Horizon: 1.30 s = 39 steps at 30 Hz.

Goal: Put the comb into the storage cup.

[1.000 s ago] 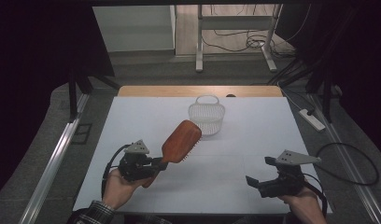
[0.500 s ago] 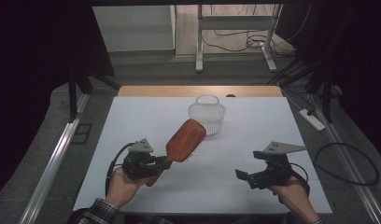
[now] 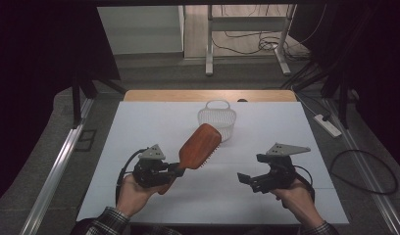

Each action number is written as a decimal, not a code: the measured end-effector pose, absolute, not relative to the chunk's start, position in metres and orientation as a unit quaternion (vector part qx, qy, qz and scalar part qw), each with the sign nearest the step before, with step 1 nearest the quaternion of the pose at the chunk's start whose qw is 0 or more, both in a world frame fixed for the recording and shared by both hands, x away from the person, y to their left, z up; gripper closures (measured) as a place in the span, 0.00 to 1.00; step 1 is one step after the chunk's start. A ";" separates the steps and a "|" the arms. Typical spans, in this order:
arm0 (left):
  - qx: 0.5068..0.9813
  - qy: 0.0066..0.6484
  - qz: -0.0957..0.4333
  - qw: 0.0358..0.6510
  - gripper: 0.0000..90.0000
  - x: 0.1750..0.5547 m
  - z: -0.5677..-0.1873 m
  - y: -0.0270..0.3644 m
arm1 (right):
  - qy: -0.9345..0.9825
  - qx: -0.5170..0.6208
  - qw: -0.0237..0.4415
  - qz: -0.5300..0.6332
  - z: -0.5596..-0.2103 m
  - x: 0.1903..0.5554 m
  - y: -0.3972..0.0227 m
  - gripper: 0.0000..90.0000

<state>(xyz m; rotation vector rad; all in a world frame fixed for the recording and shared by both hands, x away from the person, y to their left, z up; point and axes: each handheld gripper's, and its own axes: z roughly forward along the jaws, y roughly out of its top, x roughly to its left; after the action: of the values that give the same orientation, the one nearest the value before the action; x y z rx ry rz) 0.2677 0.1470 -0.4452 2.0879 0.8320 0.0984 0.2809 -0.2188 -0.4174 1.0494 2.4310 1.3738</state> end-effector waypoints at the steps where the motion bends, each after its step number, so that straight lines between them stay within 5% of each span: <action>1: 0.837 0.333 0.041 0.432 0.80 0.267 -0.445 0.146 | 0.813 0.351 0.076 0.458 -0.417 0.281 -0.217 0.00; 39: 0.835 0.309 0.050 0.452 0.80 0.266 -0.436 0.130 | 0.804 0.362 0.006 0.472 -0.396 0.320 -0.143 0.00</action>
<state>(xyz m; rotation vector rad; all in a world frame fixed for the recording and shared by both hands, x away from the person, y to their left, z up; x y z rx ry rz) 0.2661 0.1296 -0.4360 2.0636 0.7631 0.1231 0.3202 -0.1432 -0.3963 1.1339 2.5151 1.4758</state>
